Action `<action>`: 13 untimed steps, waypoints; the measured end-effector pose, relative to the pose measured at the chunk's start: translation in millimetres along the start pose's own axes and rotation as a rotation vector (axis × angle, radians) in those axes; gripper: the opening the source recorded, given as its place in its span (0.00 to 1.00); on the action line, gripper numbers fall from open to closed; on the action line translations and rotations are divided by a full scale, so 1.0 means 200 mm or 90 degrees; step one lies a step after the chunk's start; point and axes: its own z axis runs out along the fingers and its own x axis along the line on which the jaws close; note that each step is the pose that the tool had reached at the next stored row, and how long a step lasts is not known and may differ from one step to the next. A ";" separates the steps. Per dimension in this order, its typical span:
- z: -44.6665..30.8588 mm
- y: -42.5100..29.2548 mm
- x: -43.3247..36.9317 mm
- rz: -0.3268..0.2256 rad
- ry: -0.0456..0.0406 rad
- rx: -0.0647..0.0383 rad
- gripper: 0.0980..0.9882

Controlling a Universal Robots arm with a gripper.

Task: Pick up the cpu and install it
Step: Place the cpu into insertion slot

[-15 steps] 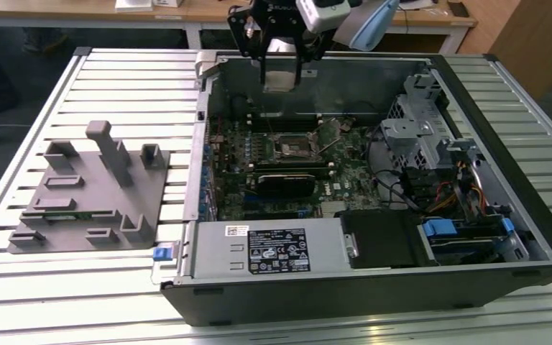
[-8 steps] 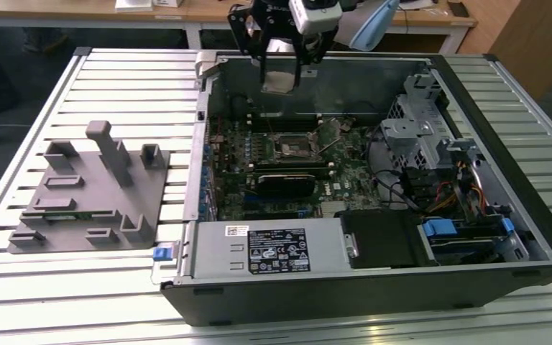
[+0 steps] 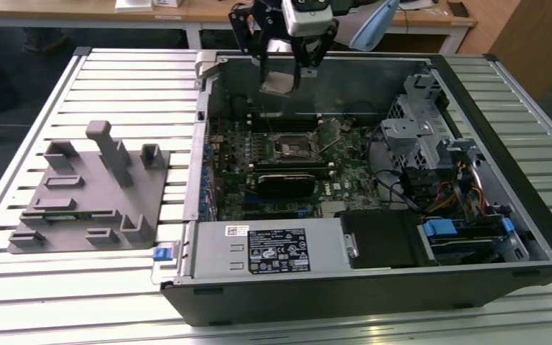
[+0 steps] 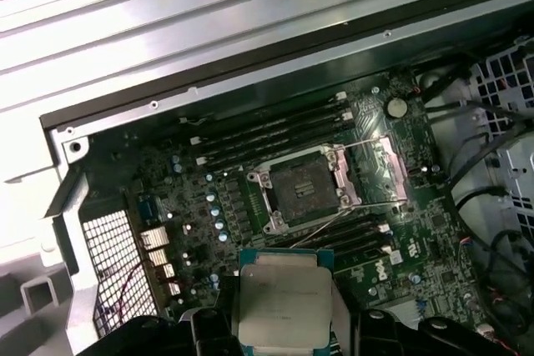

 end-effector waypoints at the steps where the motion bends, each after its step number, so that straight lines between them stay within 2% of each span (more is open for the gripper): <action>1: 0.001 0.000 0.000 0.008 -0.0002 0.000 0.48; 13: 0.007 0.000 0.000 0.106 -0.0025 0.001 0.48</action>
